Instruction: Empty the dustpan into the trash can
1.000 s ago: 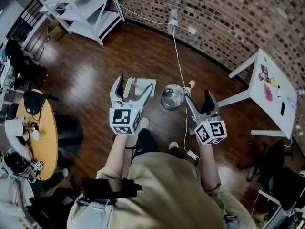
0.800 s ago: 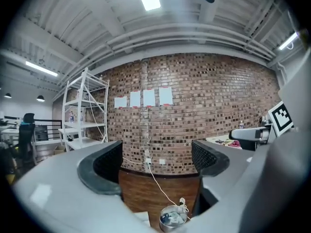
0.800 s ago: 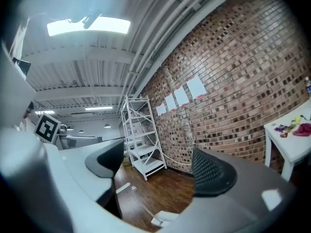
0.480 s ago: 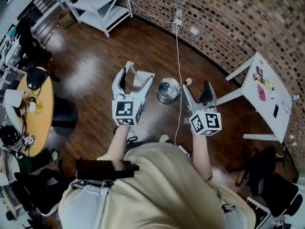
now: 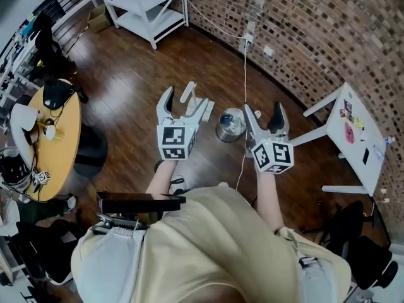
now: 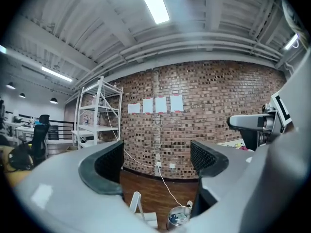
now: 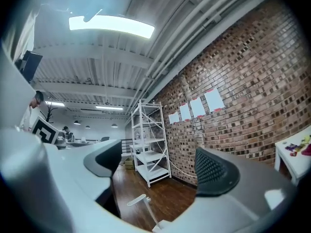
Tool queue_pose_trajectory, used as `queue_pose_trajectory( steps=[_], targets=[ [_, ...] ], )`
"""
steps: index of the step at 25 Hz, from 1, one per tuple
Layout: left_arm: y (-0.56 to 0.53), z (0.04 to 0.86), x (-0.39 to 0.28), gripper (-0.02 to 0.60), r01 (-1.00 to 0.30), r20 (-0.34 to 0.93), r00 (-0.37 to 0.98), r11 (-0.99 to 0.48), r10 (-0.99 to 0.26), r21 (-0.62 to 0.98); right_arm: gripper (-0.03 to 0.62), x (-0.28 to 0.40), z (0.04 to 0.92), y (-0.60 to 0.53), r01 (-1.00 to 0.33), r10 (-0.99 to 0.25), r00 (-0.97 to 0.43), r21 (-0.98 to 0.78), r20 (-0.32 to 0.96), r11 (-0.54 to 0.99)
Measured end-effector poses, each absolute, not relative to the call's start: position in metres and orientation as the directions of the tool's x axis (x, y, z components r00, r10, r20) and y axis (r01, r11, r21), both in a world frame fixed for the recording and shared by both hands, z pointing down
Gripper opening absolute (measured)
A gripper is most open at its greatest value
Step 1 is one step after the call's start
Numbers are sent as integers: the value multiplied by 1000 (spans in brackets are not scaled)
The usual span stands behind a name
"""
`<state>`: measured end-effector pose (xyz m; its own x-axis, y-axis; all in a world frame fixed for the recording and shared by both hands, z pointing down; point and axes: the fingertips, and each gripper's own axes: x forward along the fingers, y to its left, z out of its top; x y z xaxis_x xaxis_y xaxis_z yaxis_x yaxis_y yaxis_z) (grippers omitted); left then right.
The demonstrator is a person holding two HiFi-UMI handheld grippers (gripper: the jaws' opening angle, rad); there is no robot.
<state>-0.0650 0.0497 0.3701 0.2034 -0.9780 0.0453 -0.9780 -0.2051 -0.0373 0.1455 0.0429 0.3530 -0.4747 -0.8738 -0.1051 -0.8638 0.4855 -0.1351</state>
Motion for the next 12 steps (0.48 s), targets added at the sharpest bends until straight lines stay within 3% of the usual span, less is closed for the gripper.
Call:
queue_pose_trajectory(
  steps=[12],
  targets=[
    [42, 351, -97, 414, -973, -5, 219, -218, -976, -74, 443, 106, 347, 40, -884, -883, -462, -42, -84, 466]
  ],
)
